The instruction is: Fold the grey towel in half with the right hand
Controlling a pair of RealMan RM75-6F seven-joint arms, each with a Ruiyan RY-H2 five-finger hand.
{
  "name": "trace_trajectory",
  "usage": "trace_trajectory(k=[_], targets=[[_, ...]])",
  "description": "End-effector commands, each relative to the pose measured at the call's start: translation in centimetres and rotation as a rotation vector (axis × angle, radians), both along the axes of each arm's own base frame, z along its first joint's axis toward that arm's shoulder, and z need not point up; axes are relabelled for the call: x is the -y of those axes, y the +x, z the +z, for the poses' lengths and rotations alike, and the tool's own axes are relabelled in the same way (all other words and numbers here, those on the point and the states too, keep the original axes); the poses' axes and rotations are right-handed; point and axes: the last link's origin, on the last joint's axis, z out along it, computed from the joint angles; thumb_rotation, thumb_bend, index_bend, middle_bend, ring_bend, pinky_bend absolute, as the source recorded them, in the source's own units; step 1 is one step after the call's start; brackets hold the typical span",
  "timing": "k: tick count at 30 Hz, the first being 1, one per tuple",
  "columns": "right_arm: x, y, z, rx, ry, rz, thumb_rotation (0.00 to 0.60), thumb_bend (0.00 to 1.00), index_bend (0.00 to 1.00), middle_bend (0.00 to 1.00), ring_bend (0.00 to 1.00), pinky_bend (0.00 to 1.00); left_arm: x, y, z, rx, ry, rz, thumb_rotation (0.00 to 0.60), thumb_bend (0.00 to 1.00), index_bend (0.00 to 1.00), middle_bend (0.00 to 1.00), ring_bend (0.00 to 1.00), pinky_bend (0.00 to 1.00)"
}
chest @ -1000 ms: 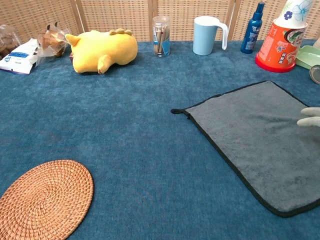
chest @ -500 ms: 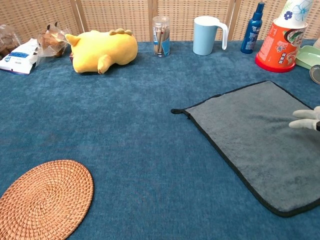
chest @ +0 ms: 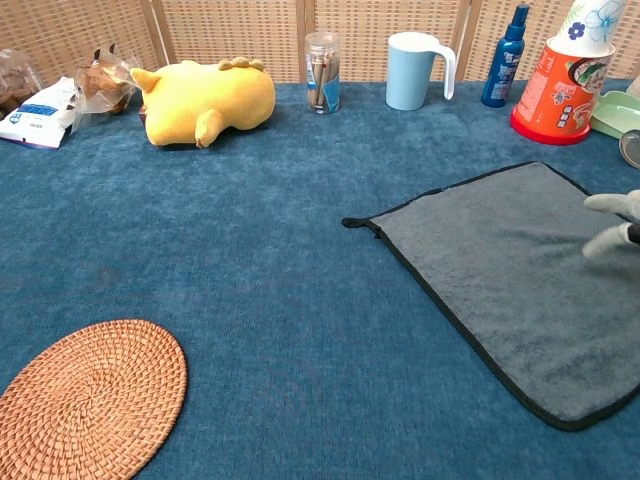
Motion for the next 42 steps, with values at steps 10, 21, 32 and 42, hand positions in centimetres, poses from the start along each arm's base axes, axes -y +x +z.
trace_trajectory(k=[10, 21, 32, 42], targets=[[-0.4, -0.2, -0.4, 0.066, 0.014, 0.045, 0.6, 0.18, 0.53, 0.0, 0.0, 0.08, 0.0, 0.0, -0.1, -0.002, -0.002, 0.0, 0.6, 0.13, 0.0, 0.0, 0.0, 0.0], [-0.2, -0.1, -1.2, 0.064, 0.009, 0.057, 0.6, 0.48, 0.51, 0.0, 0.0, 0.11, 0.0, 0.0, 0.0, 0.001, 0.0, -0.001, 0.6, 0.13, 0.0, 0.0, 0.0, 0.0], [-0.2, -0.4, -1.2, 0.072, 0.001, 0.051, 0.6, 0.47, 0.51, 0.0, 0.0, 0.12, 0.0, 0.0, 0.0, 0.001, -0.001, 0.0, 0.6, 0.13, 0.0, 0.0, 0.0, 0.0], [-0.1, -0.3, -1.3, 0.077, -0.021, 0.058, 0.6, 0.48, 0.6, 0.0, 0.0, 0.14, 0.0, 0.0, 0.0, 0.002, -0.001, -0.001, 0.6, 0.13, 0.0, 0.0, 0.0, 0.0]])
